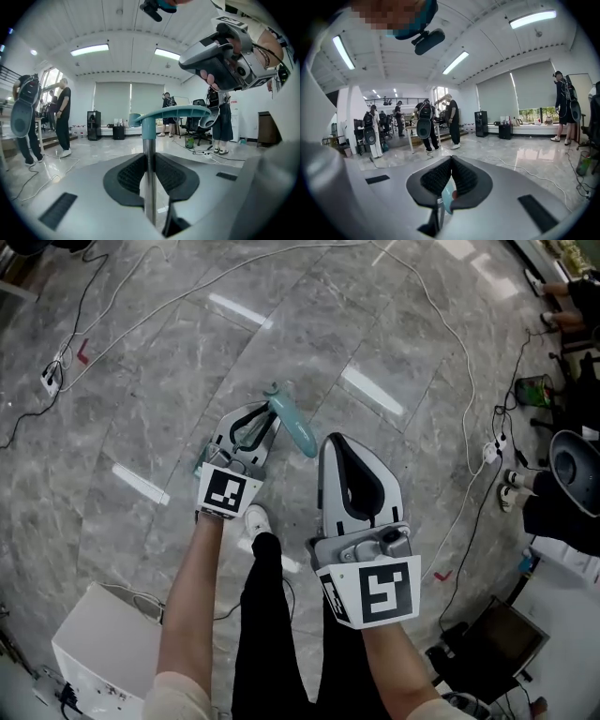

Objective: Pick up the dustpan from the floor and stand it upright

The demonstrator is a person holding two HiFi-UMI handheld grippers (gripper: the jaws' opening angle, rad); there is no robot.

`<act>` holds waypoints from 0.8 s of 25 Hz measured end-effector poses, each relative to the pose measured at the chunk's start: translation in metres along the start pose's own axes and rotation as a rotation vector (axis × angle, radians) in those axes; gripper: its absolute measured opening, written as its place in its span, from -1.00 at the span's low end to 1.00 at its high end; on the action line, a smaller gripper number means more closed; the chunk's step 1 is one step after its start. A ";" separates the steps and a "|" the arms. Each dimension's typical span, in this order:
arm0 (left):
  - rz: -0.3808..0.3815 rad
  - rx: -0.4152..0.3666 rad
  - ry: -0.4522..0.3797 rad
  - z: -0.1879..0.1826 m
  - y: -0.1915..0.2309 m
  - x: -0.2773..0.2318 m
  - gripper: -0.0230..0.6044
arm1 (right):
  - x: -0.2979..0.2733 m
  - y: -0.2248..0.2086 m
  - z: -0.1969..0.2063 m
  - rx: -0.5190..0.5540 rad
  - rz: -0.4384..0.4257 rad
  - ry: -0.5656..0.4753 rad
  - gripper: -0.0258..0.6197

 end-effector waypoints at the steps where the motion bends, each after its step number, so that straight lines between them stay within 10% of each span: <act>1: -0.004 -0.006 -0.030 0.000 0.002 0.010 -0.67 | 0.003 0.012 0.002 0.002 -0.010 0.009 -0.87; 20: -0.201 -0.090 -0.118 0.025 -0.002 0.081 -0.67 | 0.071 0.082 0.070 -0.019 -0.028 0.080 -0.87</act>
Point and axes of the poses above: the fingertips, and each gripper's own axes: x backward along the fingers, y to its left, z out of its underside, the point moved 5 cm from there along x, backward along the fingers, and after that the axes turned 13 degrees about -z, right-handed, at the moved point
